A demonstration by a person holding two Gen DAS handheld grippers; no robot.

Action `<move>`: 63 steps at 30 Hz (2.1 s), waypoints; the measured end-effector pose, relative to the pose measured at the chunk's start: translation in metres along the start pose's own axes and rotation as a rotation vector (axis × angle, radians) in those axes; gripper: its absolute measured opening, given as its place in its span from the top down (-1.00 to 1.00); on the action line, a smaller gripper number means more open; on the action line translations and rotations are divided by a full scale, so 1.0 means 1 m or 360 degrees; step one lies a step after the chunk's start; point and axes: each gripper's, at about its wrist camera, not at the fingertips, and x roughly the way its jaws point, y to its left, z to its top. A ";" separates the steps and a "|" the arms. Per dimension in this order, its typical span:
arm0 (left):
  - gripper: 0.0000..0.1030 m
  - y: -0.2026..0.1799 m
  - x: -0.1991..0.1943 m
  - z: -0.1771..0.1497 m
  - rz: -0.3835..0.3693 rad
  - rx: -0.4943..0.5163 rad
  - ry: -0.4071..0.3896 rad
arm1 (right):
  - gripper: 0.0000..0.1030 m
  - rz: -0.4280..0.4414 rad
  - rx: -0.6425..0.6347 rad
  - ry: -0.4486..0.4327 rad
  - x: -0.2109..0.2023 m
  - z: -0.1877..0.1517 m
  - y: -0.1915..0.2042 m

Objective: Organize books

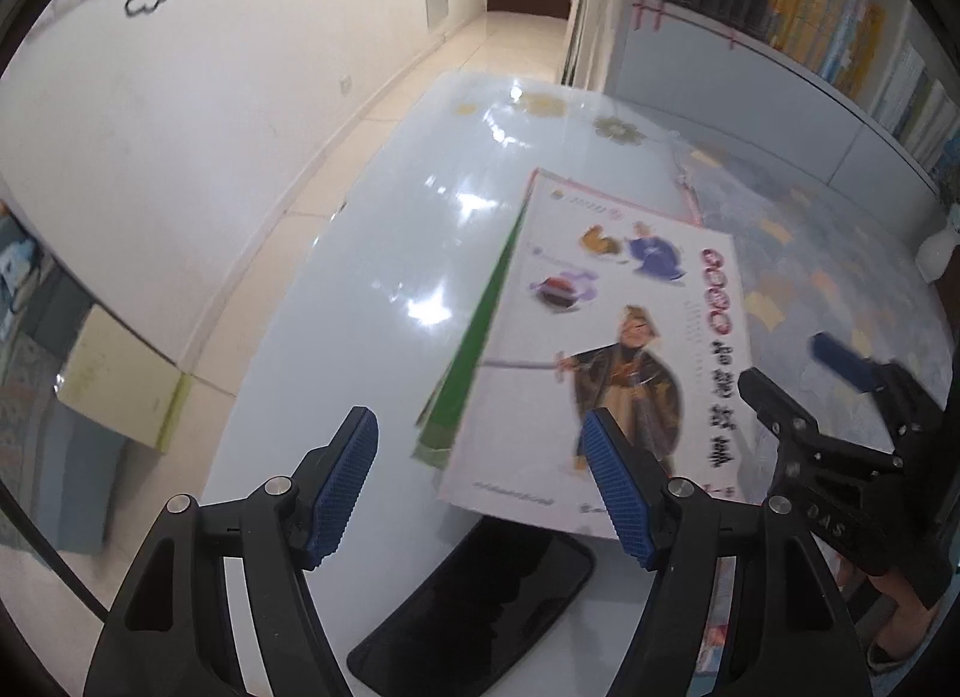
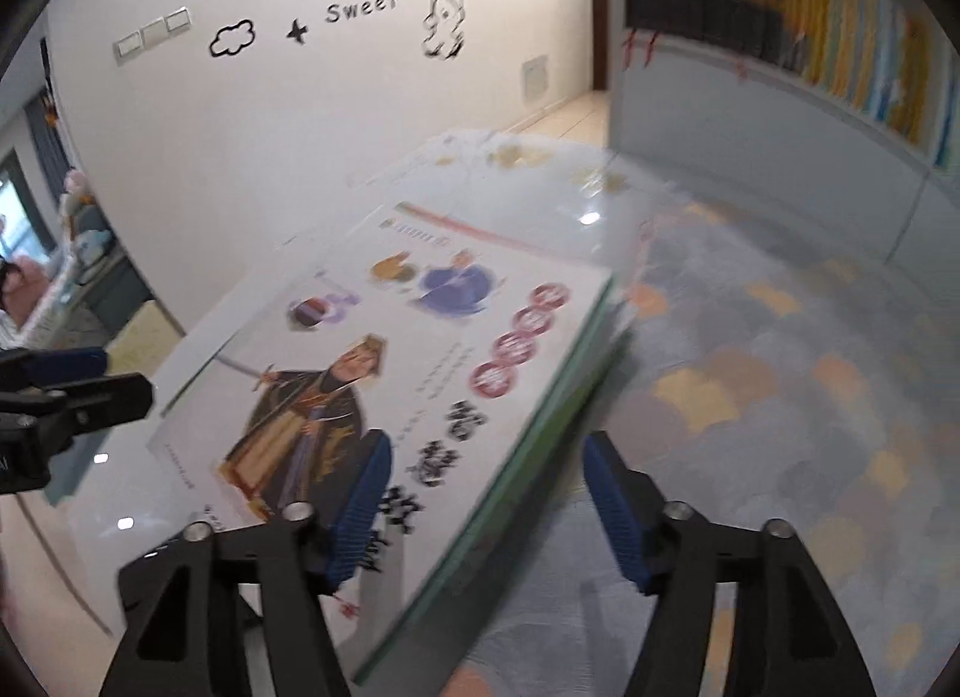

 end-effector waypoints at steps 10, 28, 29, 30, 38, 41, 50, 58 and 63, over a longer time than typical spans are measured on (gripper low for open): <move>-0.35 -0.149 -0.022 0.003 -0.0369 0.0370 -0.0100 | -0.78 -0.0322 0.0038 0.0031 -0.060 -0.033 -0.085; -0.41 -0.324 -0.032 -0.038 -0.0483 0.0511 0.0081 | -0.90 -0.0498 0.0476 0.0232 -0.147 -0.114 -0.275; -0.41 -0.326 -0.031 -0.038 -0.0478 0.0504 0.0094 | -0.90 -0.0480 0.0480 0.0241 -0.150 -0.117 -0.279; -0.41 -0.329 -0.029 -0.040 -0.0478 0.0493 0.0108 | -0.90 -0.0466 0.0478 0.0248 -0.149 -0.118 -0.281; -0.41 -0.337 -0.023 -0.040 -0.0415 0.0471 0.0131 | -0.90 -0.0380 0.0510 0.0256 -0.141 -0.124 -0.297; -0.41 -0.337 -0.022 -0.037 -0.0412 0.0476 0.0136 | -0.90 -0.0371 0.0547 0.0256 -0.138 -0.126 -0.299; -0.41 -0.337 -0.011 -0.035 -0.0423 0.0484 0.0174 | -0.90 -0.0381 0.0612 0.0291 -0.134 -0.131 -0.304; -0.41 -0.335 -0.009 -0.033 -0.0441 0.0477 0.0180 | -0.90 -0.0393 0.0644 0.0294 -0.133 -0.133 -0.308; -0.41 -0.333 -0.010 -0.032 -0.0453 0.0453 0.0166 | -0.90 -0.0388 0.0651 0.0317 -0.131 -0.134 -0.309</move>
